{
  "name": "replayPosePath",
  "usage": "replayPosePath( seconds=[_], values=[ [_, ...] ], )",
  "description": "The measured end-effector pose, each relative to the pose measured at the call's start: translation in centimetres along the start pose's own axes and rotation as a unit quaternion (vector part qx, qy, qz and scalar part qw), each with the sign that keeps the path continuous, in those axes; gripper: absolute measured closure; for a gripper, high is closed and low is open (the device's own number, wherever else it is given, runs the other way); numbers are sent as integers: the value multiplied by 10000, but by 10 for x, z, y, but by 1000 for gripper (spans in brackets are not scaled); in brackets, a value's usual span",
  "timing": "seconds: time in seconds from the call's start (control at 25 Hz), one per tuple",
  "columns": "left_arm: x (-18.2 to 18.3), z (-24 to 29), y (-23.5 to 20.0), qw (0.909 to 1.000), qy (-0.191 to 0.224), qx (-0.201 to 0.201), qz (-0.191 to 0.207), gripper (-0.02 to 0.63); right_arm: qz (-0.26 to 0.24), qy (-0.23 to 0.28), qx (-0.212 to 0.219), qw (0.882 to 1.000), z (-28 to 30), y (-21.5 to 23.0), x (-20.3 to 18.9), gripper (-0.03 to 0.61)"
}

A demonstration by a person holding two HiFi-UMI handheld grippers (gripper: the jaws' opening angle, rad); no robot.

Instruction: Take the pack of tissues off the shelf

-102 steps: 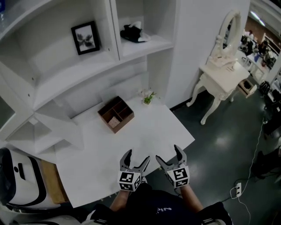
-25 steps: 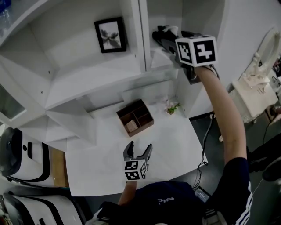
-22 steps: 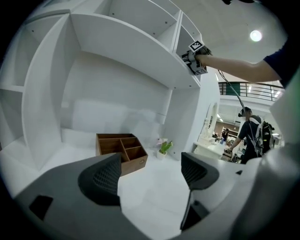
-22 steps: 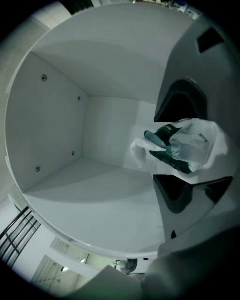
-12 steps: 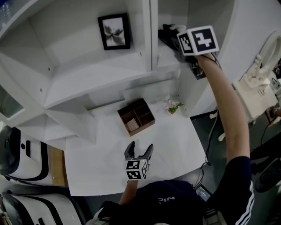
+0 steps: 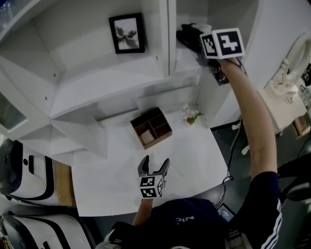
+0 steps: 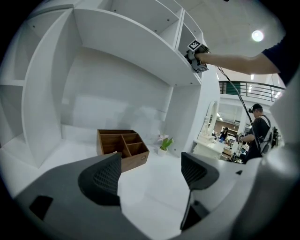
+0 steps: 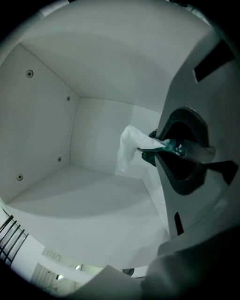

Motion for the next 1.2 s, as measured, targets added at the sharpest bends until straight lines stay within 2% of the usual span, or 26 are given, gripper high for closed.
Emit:
replayPosePath(
  seconds=[0.2,0.36,0.88,1.2],
  values=[
    [-3,-3,1,10000,-38,8,14,216,42,377,-215,9990,-11,6,4,563],
    [-2,-4,0,10000,-11,7,15,216,16,623,-198,9979,-24,6,12,565],
    [1,-10,14,9997,38,-146,206,216,-411,1154,-151,9924,-81,-5,29,565],
    [3,-11,28,9991,49,-291,308,216,-882,1359,-62,9868,-131,-16,16,565]
  ],
)
Point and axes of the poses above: the fingertips, and each gripper's own axes: z forward along the fingers, y to its right, x out of its top, the point moved 5 cm from there along -z, backward along the fingers, and after that the axes turned 11 degrees about y, right-handed, at the moved point
